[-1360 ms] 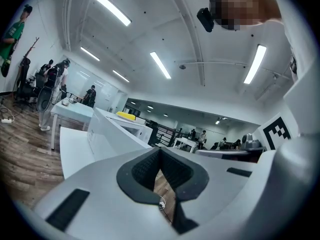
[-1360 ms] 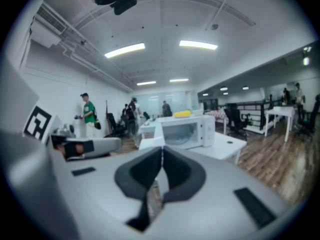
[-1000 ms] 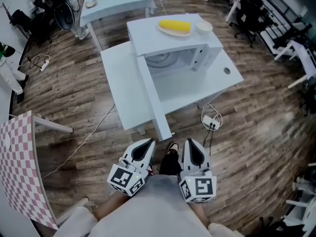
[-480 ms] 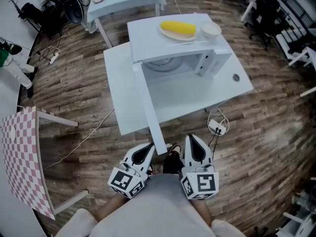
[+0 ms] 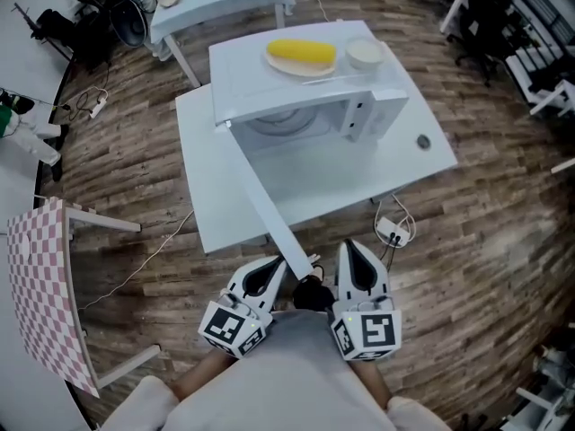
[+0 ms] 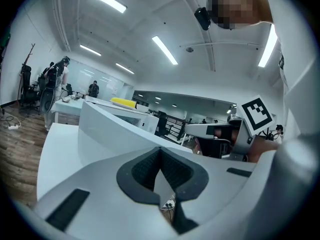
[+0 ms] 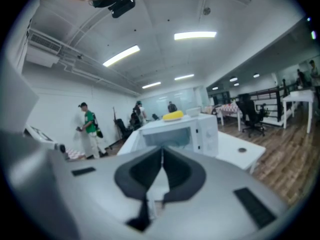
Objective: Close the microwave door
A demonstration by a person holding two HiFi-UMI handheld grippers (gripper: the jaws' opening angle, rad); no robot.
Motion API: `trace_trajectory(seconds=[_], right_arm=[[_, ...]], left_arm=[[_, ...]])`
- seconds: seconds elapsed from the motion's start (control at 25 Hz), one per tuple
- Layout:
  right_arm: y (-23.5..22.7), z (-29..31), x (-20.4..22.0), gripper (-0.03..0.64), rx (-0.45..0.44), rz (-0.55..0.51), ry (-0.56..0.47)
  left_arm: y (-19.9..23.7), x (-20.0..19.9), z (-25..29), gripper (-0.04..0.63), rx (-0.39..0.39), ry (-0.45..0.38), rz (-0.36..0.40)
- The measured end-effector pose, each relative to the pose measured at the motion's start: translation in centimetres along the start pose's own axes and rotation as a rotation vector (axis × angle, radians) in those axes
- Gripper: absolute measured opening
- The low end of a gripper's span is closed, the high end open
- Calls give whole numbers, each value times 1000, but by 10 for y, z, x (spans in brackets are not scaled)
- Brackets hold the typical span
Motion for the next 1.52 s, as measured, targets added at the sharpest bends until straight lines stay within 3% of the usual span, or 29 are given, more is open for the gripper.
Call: trace_trajectory(seconds=[0.32, 0.76, 1.52], right_arm=[[-41, -5, -10, 23, -7, -15, -27], [-58, -8, -18, 23, -12, -8, -46], [-76, 20, -26, 23, 55, -10, -38]], left_arm=[[-17, -8, 43, 11, -13, -48, 41], [-34, -13, 82, 11, 5, -58, 68], [-11, -27, 141, 11, 33, -40, 85]])
Point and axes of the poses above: the fingertips, and each gripper's own axes: z forward along the fingers, y to its left, x out of its underside, the point moved 3 cm from there along -z, backward along the fingers
